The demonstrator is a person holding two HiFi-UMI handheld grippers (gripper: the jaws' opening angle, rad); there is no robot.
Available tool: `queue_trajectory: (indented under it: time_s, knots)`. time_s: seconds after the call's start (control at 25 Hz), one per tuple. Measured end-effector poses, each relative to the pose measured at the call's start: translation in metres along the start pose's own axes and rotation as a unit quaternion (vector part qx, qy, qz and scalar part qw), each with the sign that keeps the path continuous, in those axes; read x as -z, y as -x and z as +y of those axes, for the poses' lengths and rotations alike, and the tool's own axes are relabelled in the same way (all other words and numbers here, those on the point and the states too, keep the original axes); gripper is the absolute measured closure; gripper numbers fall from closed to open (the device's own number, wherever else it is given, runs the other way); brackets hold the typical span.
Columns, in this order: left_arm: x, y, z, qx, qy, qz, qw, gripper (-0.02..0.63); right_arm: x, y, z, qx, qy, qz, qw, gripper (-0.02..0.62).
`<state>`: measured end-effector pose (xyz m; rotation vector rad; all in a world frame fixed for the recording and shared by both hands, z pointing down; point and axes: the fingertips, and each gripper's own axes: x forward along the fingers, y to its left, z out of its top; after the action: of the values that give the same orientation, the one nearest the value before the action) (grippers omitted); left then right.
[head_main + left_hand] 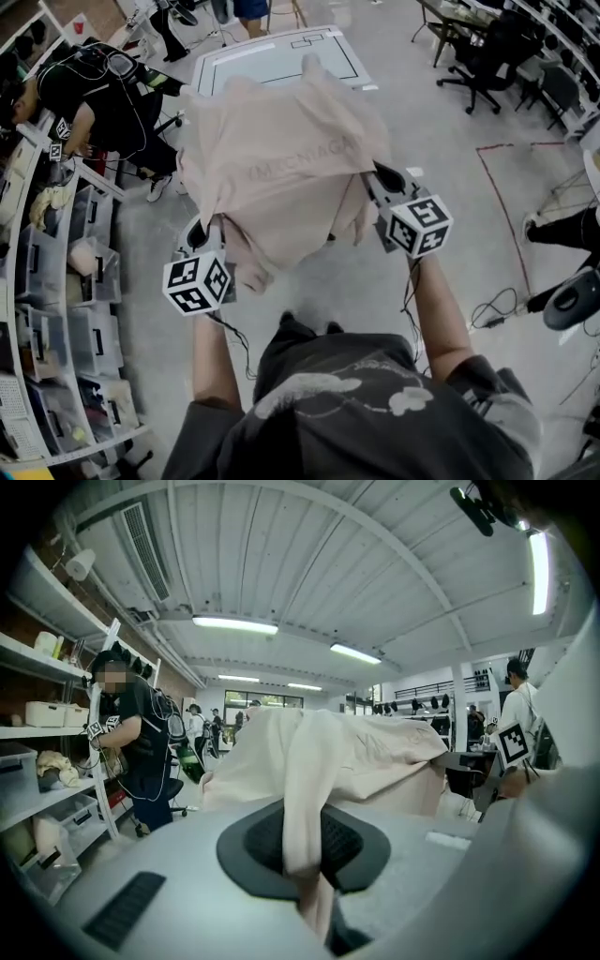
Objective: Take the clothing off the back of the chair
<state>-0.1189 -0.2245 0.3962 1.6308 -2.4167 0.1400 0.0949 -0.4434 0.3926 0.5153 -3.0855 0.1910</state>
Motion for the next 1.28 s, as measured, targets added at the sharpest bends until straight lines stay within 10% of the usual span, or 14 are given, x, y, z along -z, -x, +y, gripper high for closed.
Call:
queue_trajectory:
  time_s: [1.28]
  knots:
    - [0.056, 0.076, 0.025, 0.115, 0.040, 0.036, 0.9919, 0.601, 0.044, 0.089, 0.103, 0.106, -0.048, 0.033, 0.993, 0.595]
